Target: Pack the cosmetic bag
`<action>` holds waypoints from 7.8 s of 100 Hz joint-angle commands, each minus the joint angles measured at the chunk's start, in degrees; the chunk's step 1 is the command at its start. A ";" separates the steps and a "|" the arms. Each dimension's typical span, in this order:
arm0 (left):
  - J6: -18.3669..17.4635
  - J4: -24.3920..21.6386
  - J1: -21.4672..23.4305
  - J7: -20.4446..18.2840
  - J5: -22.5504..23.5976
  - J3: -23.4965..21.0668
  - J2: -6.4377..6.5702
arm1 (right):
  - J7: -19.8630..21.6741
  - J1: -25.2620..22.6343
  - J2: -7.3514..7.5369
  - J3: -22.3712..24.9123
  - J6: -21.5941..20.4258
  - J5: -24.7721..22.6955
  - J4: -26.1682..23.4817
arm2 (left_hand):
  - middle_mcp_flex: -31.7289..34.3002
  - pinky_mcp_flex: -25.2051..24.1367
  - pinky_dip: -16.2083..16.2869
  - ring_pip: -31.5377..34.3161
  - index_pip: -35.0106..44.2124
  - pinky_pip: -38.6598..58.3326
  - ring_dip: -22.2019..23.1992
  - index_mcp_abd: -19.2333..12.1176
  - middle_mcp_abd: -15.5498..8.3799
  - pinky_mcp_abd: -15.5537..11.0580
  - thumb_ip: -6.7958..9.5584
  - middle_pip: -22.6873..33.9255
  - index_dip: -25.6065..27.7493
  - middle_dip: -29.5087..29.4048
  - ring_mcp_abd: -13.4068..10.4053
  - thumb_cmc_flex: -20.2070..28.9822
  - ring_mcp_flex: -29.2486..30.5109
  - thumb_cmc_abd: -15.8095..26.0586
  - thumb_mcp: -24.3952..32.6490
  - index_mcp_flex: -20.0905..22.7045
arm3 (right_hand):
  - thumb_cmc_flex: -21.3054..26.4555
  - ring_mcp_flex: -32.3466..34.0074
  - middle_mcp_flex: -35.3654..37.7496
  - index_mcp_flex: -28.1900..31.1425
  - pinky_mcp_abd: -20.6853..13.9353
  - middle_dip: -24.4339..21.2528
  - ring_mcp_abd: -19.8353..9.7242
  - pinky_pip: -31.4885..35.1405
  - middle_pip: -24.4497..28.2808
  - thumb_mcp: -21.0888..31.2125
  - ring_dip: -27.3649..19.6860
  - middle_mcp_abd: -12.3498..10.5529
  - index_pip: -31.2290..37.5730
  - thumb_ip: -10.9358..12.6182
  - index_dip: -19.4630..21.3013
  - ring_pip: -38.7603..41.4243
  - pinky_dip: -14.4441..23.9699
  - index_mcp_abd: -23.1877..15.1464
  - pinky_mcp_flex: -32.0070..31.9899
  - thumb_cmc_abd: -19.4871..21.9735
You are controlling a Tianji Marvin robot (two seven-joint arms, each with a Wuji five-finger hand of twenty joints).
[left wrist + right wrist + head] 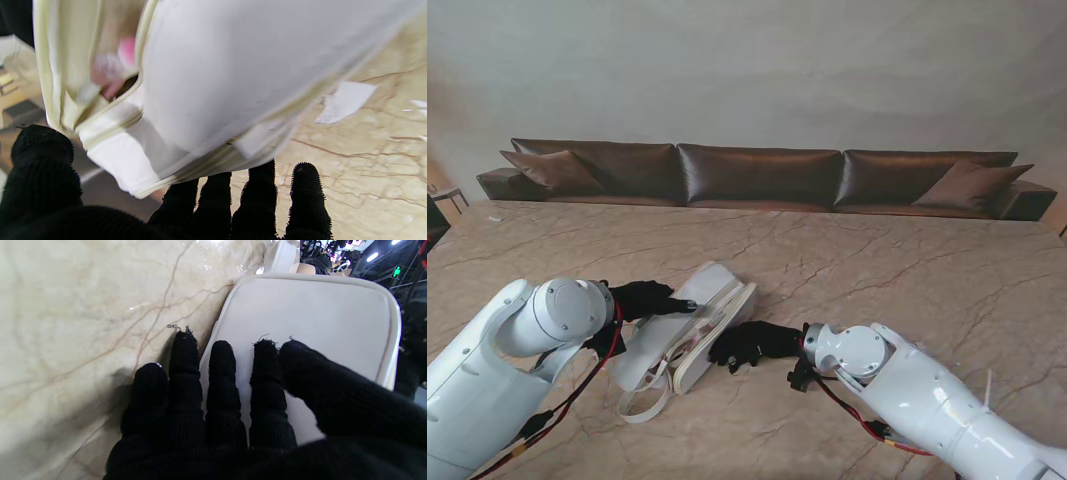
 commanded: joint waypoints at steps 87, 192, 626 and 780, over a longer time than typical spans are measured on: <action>-11.28 -5.28 6.02 -5.23 14.15 3.10 1.50 | -4.03 1.51 -4.92 -3.86 -4.23 4.41 2.91 | -5.62 0.11 0.37 0.09 -5.64 -3.40 -0.46 1.65 -3.77 3.41 1.58 1.29 4.05 1.79 0.55 5.69 -0.87 -8.82 -1.85 -7.93 | -1.73 1.71 1.22 -8.47 8.64 0.47 1.86 -6.12 1.35 -2.36 2.44 -1.03 -3.02 -0.73 -3.06 3.92 1.27 -5.73 -1.59 3.78; -13.60 10.18 3.34 24.53 16.02 7.74 -4.03 | 0.21 -18.00 6.11 23.66 12.42 -16.40 -22.84 | 35.75 26.90 10.71 43.12 59.75 41.05 43.67 -27.52 -22.35 1.29 -7.14 37.15 42.40 40.45 -4.80 42.82 32.41 -13.11 55.32 41.64 | -0.30 6.94 7.86 4.56 7.90 1.59 1.56 -1.01 3.50 -1.17 2.08 -0.72 5.17 -5.99 -6.58 5.25 -0.68 -3.27 4.27 -0.46; -37.53 14.79 7.71 33.67 10.15 0.73 -5.14 | 13.52 -9.09 2.99 22.09 26.34 4.23 -1.47 | 36.70 24.74 14.33 39.59 58.76 30.40 45.44 -27.05 -21.42 3.03 -7.18 36.95 47.07 43.05 -4.37 42.79 33.83 -13.62 56.45 41.74 | 0.30 10.24 15.04 15.76 6.28 23.00 6.15 20.73 22.23 3.30 21.95 0.57 25.04 -5.14 11.78 33.74 6.41 -6.60 12.70 -8.47; -29.06 13.10 6.62 29.88 11.27 3.80 -4.70 | 14.18 -14.77 2.37 29.38 25.51 11.55 -4.59 | 44.19 31.73 15.46 55.53 57.05 44.48 39.38 -26.57 -16.63 2.61 -3.19 36.26 43.36 40.16 -5.36 37.68 41.93 -14.05 61.67 37.71 | 1.56 10.68 16.77 19.41 7.24 25.15 7.19 21.59 25.28 7.33 24.07 0.80 27.23 -3.30 21.92 37.05 8.69 -9.31 11.35 -6.30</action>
